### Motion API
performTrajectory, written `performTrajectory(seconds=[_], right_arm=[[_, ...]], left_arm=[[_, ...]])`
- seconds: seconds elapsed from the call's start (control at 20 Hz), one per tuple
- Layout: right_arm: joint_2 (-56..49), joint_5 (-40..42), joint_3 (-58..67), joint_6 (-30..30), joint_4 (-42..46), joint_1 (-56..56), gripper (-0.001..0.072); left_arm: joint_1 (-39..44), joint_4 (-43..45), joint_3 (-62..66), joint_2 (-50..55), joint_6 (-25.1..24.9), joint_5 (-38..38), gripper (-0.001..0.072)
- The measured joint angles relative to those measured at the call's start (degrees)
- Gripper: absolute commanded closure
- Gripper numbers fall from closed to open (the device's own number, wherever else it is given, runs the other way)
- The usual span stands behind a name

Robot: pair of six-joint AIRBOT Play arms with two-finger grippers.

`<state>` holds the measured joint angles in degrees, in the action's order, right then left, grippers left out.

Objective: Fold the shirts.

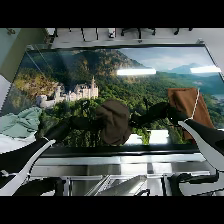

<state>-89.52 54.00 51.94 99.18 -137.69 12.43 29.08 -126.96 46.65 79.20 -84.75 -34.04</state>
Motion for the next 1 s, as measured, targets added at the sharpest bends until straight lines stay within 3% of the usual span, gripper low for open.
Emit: performTrajectory(seconds=[0.4,0.75,1.0], right_arm=[[11.23,6.88,14.4,3.15,-2.1,0.68,0.0691],[31.19,9.14,38.05,6.43,-1.77,0.7,0.069],[38.07,6.23,48.0,7.17,4.61,0.7,0.069]], left_arm=[[-0.02,0.98,10.56,-13.16,-0.83,-1.2,0.0692],[0.09,2.64,35.5,-26.29,-1.22,-2.6,0.0692],[-1.49,5.7,51.23,-27.15,-0.96,-6.05,0.0692]])
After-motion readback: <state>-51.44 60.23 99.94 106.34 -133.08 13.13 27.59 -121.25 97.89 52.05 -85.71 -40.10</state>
